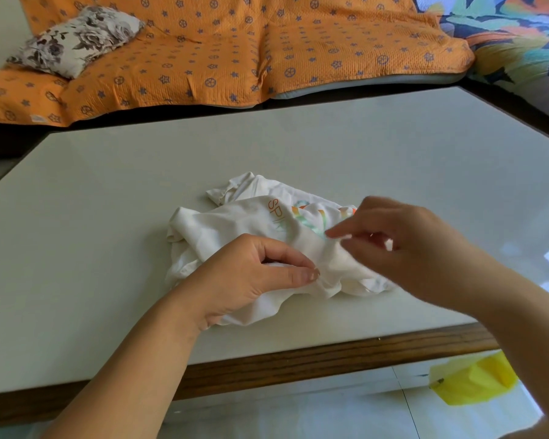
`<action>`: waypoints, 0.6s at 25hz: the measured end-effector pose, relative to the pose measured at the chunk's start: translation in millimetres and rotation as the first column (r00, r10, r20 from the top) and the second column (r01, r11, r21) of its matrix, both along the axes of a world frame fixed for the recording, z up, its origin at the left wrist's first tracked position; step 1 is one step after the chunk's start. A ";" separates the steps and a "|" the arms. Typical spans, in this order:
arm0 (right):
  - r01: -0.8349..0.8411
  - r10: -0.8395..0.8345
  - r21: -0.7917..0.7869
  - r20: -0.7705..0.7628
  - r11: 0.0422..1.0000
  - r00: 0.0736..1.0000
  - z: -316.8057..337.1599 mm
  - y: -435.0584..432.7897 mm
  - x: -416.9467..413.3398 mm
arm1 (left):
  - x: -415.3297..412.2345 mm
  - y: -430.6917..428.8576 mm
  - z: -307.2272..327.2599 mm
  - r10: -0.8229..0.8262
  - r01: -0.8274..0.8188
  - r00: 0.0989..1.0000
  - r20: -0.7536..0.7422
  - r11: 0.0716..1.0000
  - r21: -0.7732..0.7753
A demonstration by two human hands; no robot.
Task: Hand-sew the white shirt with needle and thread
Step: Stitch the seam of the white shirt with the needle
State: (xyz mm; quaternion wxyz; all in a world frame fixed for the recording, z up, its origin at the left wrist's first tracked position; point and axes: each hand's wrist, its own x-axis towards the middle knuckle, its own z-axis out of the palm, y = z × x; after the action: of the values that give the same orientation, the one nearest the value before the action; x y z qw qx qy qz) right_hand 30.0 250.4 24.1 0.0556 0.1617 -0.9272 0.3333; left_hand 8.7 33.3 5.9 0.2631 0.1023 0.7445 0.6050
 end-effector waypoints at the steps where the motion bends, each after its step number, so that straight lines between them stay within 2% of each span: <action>1: -0.078 0.078 0.024 0.028 0.997 0.997 -2.1 -3.1 2.7 | 0.0 -0.4 0.0 -0.001 0.001 1.000 -0.001 1.000 0.002; 3: -0.135 0.133 0.090 0.031 0.987 0.991 -10.4 -8.8 5.2 | 0.0 -0.1 -0.2 -0.012 0.012 1.000 -0.008 1.000 0.002; 5: -0.094 0.095 0.069 -0.005 0.993 0.995 -14.2 -11.1 4.2 | 0.2 0.4 -0.4 -0.015 0.015 1.000 -0.010 1.000 -0.001; 11: 0.209 -0.229 -0.153 -0.129 0.966 0.965 -8.0 -1.8 -2.3 | 0.1 0.2 -0.9 0.001 -0.001 1.000 -0.004 1.000 -0.005; 13: 0.235 -0.252 -0.148 -0.113 0.961 0.961 -10.8 -3.7 -2.9 | 0.2 0.2 -1.2 0.001 -0.001 1.000 -0.009 1.000 -0.014; 15: 0.211 -0.217 -0.080 -0.073 0.974 0.974 -13.8 -5.5 -3.6 | 0.3 0.6 -1.4 -0.001 0.001 1.000 -0.009 1.000 -0.021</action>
State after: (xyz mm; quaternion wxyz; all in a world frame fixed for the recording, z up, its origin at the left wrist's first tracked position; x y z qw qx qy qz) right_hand 26.4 244.9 10.2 0.1346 0.0723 -0.9236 0.3515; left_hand 8.9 33.9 4.4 0.2611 0.1024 0.7519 0.5966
